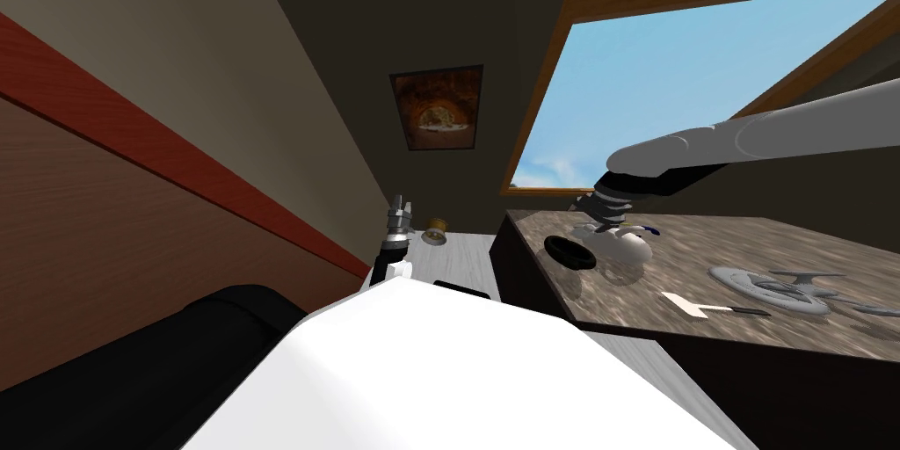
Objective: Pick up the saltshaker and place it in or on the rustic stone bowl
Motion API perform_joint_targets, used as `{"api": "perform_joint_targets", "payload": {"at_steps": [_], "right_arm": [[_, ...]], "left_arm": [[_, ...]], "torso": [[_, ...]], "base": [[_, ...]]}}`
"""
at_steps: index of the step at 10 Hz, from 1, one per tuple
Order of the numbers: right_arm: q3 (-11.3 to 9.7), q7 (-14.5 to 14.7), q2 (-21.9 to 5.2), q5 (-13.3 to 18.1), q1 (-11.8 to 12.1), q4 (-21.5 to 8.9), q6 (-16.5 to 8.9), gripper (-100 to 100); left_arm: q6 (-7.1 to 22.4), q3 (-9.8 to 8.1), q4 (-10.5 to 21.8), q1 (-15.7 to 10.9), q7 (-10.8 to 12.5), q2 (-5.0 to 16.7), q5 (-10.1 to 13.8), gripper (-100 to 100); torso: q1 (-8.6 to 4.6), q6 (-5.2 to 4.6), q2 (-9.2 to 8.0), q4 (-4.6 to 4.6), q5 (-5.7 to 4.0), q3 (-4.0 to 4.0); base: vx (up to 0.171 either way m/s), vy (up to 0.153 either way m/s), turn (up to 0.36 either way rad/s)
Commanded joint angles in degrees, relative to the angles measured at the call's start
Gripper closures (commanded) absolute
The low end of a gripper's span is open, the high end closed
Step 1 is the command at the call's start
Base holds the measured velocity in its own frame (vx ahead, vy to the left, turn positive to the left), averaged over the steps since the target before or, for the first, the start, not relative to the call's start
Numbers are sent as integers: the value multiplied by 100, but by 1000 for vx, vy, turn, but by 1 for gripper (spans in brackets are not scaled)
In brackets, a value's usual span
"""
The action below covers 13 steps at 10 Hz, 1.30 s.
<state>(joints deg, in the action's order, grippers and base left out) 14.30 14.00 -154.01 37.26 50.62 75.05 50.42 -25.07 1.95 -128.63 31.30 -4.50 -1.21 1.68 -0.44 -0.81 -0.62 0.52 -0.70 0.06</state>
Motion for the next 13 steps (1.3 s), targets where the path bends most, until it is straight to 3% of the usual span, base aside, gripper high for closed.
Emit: {"api": "perform_joint_targets", "payload": {"at_steps": [1,6,7,8,13], "right_arm": [[-14,19,-18,3,-148,-29,167,-100],[-20,37,-135,-12,-546,-132,621,-100],[-6,34,-132,-20,-479,-139,560,-100],[-4,37,-135,-21,-485,-145,582,0],[-4,37,-135,-21,-484,-145,580,0]], "left_arm": [[0,0,0,0,0,0,0,0],[0,0,0,0,0,0,0,0],[0,0,0,0,0,0,0,0],[0,0,0,0,0,0,0,0],[0,0,0,0,0,0,0,0]], "torso": [[0,0,0,0,0,0],[-1,0,-2,0,0,1],[-1,0,-2,0,-1,1],[-2,0,-5,0,-2,2],[-3,0,-8,-1,-2,4]], "base": [[19,2,-15],[17,0,-19],[6,0,-3],[0,0,0],[0,0,0]]}}
